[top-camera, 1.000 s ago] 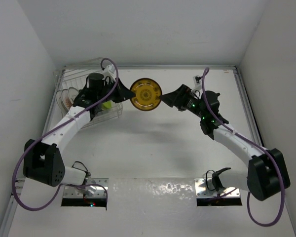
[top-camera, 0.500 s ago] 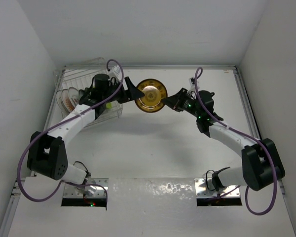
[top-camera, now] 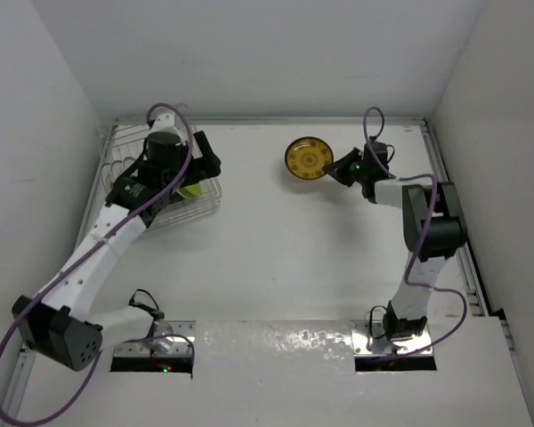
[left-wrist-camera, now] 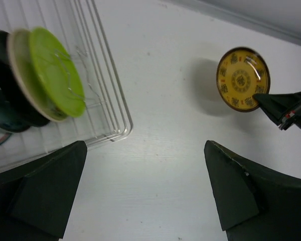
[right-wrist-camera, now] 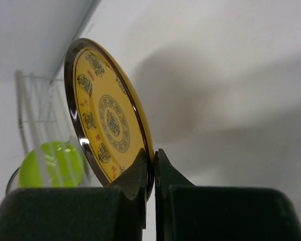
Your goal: Unload the plates from the dish rack
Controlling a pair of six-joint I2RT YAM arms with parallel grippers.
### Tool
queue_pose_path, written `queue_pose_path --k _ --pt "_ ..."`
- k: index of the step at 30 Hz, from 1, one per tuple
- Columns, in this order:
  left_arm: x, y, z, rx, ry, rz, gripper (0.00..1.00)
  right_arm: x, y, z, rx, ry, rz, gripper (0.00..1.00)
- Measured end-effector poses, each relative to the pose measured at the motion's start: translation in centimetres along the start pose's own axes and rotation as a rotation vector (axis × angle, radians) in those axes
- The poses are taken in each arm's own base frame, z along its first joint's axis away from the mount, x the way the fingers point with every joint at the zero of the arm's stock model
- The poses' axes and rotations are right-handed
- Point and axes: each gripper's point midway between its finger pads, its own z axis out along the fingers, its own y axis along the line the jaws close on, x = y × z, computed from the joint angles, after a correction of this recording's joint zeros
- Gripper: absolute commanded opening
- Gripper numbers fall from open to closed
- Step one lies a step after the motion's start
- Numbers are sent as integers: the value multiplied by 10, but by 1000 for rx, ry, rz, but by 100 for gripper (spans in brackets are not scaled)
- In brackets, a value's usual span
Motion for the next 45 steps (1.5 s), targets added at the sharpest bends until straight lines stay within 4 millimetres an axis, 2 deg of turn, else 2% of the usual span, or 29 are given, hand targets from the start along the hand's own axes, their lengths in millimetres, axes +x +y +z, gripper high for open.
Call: queue_pose_path --k 4,6,7,9,11,13,15,16,17,19,22,24,26,28,31,33,35,37,40,42,45 --pt "-31 16 -27 -82 -103 32 100 -17 -27 35 82 21 5 0" --pt "-35 23 -30 -120 -117 46 100 -22 -33 47 107 31 -2 2" --pt "-33 27 -29 -139 -111 54 100 -24 -34 53 114 37 -3 9" --pt "-27 34 -23 -173 -85 69 100 -26 -37 62 121 45 -7 13" --pt "-20 40 -16 -199 -55 78 100 -23 -43 67 138 60 -1 37" --pt "-15 44 -10 -223 -33 85 100 -16 -50 65 165 86 7 55" --pt "-12 47 -4 -245 -22 84 100 -15 -49 63 167 95 9 78" --pt "-11 50 -2 -260 -19 82 100 -17 -45 59 166 92 3 82" --pt "-11 52 1 -276 -16 79 100 -19 -43 54 182 89 -9 93" --pt "-12 54 9 -304 -15 67 96 -17 -44 35 240 96 -23 99" --pt "-15 57 27 -352 -8 51 87 -12 -51 -9 366 68 -79 99" --pt "-14 60 42 -391 4 44 80 -9 -47 -43 406 27 -141 99" --pt "-13 66 61 -439 16 37 69 -1 -32 -74 396 2 -214 99" --pt "-11 74 78 -484 32 33 58 9 -10 -93 342 -8 -291 99" --pt "-2 92 98 -564 58 29 51 31 11 -109 267 13 -394 99" --pt "2 102 102 -605 71 29 50 50 13 -114 232 52 -436 99" --pt "0 110 104 -636 68 27 50 62 5 -117 229 83 -448 99" --pt "-6 114 104 -661 53 27 49 79 -15 -123 251 132 -446 99" --pt "-16 115 107 -688 23 27 49 93 -30 -129 264 170 -439 99" --pt "-18 118 110 -704 17 29 47 96 -30 -131 256 178 -438 99" --pt "-11 125 117 -725 37 39 41 95 -22 -132 226 176 -439 99"
